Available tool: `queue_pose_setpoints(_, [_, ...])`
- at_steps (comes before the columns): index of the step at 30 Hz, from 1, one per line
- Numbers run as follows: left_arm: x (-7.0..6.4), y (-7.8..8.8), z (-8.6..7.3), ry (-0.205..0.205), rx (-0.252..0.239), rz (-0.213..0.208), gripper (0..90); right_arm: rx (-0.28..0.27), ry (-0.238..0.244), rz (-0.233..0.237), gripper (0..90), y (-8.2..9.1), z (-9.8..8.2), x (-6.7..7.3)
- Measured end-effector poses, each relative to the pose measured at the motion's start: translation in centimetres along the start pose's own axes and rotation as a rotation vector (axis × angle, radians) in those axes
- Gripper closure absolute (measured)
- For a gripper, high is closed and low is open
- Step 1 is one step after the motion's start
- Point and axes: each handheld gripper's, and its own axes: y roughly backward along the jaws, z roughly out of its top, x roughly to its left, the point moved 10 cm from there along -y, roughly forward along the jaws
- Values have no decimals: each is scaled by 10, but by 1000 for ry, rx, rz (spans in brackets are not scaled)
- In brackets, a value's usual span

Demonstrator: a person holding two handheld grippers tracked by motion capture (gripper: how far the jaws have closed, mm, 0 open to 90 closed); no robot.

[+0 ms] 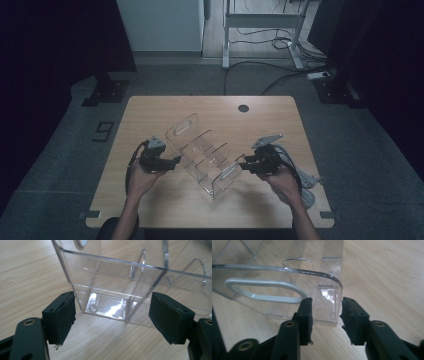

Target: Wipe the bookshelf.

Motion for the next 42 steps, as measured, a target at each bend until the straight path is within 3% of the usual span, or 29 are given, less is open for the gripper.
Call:
queue_pose_setpoints(17, [-18,-2,7,-46,3,-27,228,-5,25,31,741,-4,-4,27])
queue_pose_setpoints(26, [-20,-4,5,-39,18,-26,277,7,47,75,795,-6,-5,42])
queue_pose_setpoints(42, [-18,-7,9,-47,47,-14,319,50,135,132,837,-13,-5,77])
